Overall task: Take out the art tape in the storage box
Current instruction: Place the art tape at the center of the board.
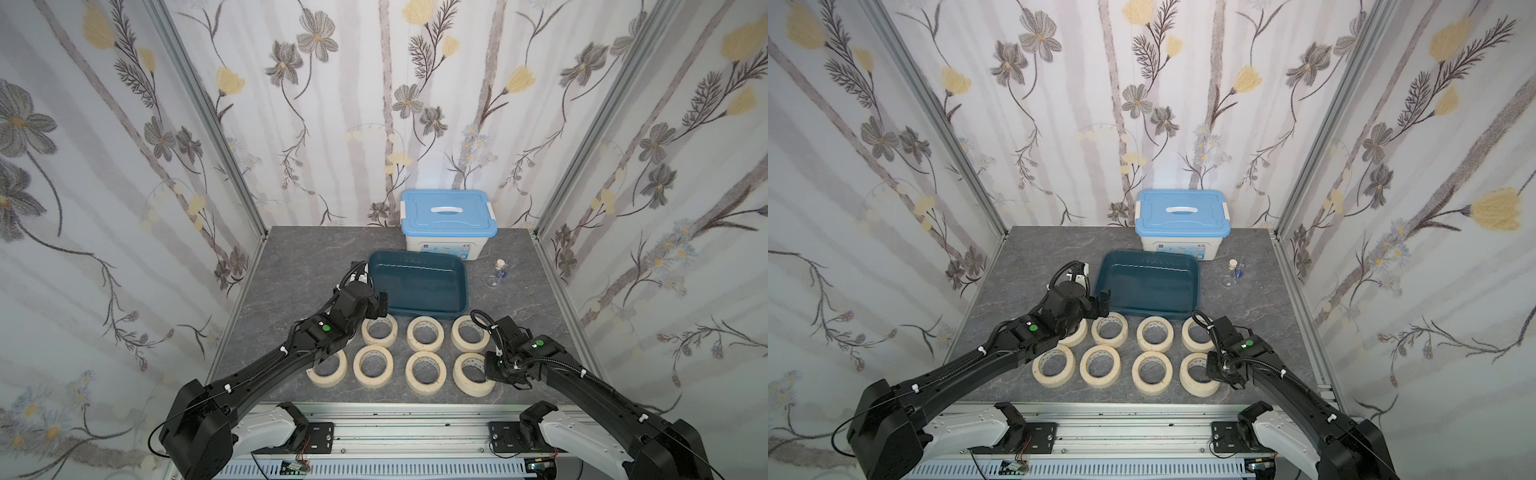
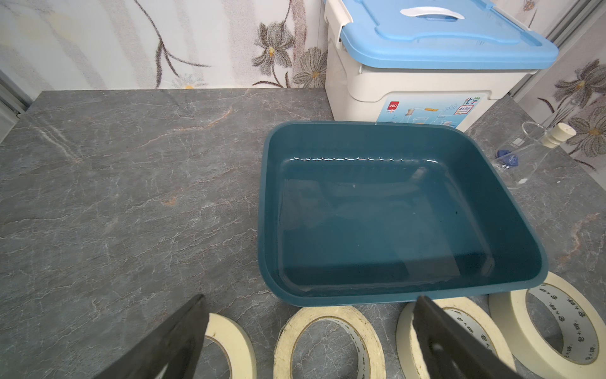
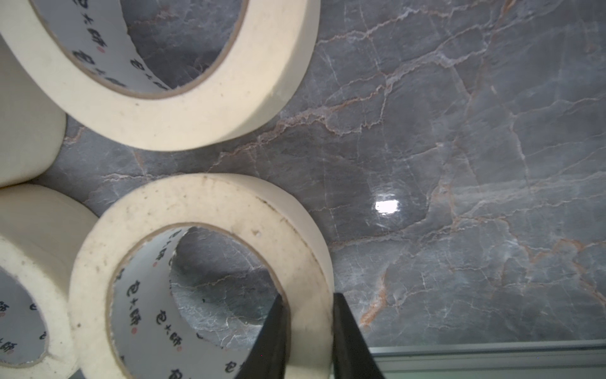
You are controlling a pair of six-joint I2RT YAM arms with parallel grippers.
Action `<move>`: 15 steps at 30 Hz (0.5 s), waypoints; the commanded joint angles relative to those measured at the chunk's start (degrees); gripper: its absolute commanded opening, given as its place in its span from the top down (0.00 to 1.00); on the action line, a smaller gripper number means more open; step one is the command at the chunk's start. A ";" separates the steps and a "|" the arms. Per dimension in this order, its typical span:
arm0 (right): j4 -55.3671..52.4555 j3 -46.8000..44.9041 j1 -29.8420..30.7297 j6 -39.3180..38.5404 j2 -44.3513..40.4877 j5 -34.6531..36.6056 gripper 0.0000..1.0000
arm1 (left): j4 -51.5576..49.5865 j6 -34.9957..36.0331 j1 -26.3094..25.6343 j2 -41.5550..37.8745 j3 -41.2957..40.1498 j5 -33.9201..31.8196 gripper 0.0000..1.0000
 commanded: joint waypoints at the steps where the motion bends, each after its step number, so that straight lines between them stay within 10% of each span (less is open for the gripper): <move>1: 0.99 -0.11 0.04 0.68 0.30 2.64 0.77 | 1.00 -0.19 0.10 -0.07 0.31 -0.36 0.00; 15: 1.75 0.24 -0.06 -0.59 1.59 2.29 0.69 | 0.75 0.15 0.10 0.19 0.48 -0.84 0.00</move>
